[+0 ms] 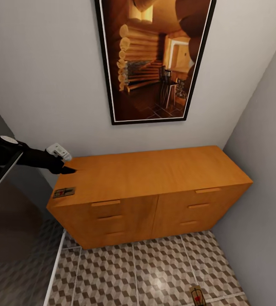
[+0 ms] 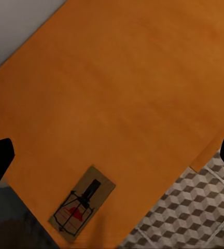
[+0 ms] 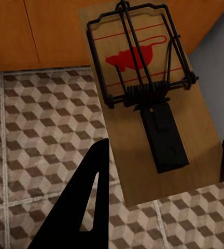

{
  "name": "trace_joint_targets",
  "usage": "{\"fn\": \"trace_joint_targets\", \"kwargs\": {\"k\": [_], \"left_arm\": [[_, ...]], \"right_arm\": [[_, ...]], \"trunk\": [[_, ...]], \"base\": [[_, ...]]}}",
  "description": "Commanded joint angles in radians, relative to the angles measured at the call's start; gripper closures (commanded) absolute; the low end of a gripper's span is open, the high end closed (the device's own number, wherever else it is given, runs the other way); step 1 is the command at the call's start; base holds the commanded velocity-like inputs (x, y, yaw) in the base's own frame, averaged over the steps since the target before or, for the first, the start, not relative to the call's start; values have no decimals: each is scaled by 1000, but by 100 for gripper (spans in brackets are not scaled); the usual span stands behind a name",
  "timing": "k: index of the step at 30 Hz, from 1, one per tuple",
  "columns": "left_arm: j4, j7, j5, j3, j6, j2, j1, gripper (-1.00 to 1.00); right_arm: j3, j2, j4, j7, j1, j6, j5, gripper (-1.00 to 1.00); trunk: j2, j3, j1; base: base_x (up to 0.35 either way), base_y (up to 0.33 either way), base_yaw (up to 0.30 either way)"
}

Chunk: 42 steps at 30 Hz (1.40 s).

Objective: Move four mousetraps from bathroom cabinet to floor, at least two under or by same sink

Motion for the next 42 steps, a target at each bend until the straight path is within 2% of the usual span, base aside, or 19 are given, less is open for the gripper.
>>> {"fn": "trace_joint_targets", "kwargs": {"k": [1, 9, 29, 34, 42], "left_arm": [[-1, -6, -4, -2, 6, 5, -2, -100], [-1, -41, -4, -6, 4, 44, -2, -100], [2, -56, -4, -23, -9, 98, -2, -100], [2, -56, -4, -28, -10, 109, -2, -100], [4, -56, -4, -32, -10, 112, 0, -100]], "right_arm": [[7, 0, 1, -9, -1, -1, 2, 100], [7, 0, 1, -9, -1, -1, 2, 100], [8, 0, 1, -8, 0, -1, 1, 100], [8, 0, 1, -8, -1, -1, 1, 100], [8, 0, 1, -8, 0, -1, 1, 100]], "trunk": [[-2, -2, 1], [-2, -2, 1], [-2, -9, 1], [-2, -16, 1], [-2, -28, 1]], "base": [[4, 0, 0], [1, 0, 0], [0, 0, 0], [0, 0, 0], [0, 0, 0]]}}
